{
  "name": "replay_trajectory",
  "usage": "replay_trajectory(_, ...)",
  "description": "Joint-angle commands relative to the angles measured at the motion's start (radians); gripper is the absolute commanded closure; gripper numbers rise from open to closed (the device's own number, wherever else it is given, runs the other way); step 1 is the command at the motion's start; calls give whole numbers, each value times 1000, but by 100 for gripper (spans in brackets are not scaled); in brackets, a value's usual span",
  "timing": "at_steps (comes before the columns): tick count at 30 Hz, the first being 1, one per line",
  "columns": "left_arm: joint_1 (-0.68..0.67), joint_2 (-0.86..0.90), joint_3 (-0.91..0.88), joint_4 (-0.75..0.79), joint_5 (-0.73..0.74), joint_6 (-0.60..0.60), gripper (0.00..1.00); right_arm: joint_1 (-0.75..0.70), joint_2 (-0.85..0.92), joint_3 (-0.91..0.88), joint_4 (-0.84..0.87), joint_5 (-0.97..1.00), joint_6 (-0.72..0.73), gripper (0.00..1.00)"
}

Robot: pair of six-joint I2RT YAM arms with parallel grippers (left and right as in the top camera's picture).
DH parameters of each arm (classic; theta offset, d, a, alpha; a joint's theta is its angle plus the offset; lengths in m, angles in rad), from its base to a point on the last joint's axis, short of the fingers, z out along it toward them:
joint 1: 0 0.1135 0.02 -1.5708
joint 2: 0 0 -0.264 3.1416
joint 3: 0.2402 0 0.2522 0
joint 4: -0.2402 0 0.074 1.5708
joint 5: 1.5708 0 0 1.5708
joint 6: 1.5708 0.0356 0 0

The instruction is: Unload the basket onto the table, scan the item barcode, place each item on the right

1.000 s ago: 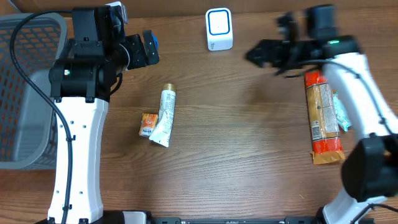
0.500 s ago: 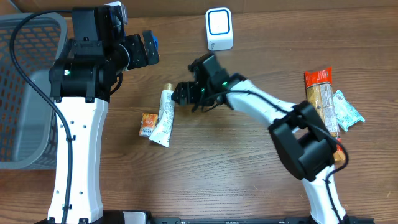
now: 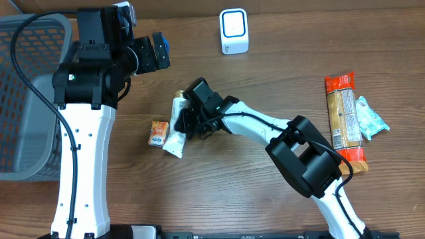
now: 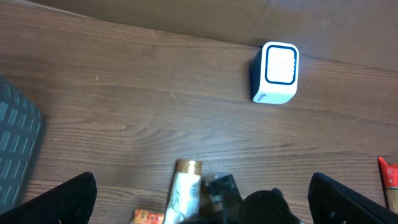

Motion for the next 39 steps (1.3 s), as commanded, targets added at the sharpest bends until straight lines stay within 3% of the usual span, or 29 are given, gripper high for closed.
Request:
replay_trajectory(1,5,2,3,1,8,16,0,-29,23,-6,-59,24,-16,78)
replay_trajectory(7,5,2,3,0,8,16,0,-85,-49,16,-231,51,-190,89)
replay_trajectory(13,5,2,3,0,8,16,0,-89,-178,52,-503,412,-358,90)
replay_trajectory(17,5,2,3,0,8,16,0,-75,-194,52,-620,605,-379,87)
replay_trajectory(20,5,2,3,0,8,16,0,-66,-187,23,-640,636,-396,76)
replay_trajectory(23,5,2,3,1,8,16,0,-56,-187,9,-642,563,-392,51)
replay_trajectory(33,5,2,3,0,8,16,0,-230,-296,62,-644,189,-402,43)
replay_trajectory(36,5,2,3,0,8,16,0,-317,-360,62,-659,103,-401,28)
replay_trajectory(37,5,2,3,0,8,16,0,-374,-374,62,-676,51,-401,18)
replay_trajectory(39,5,2,3,0,8,16,0,-420,-371,51,-683,19,-401,16)
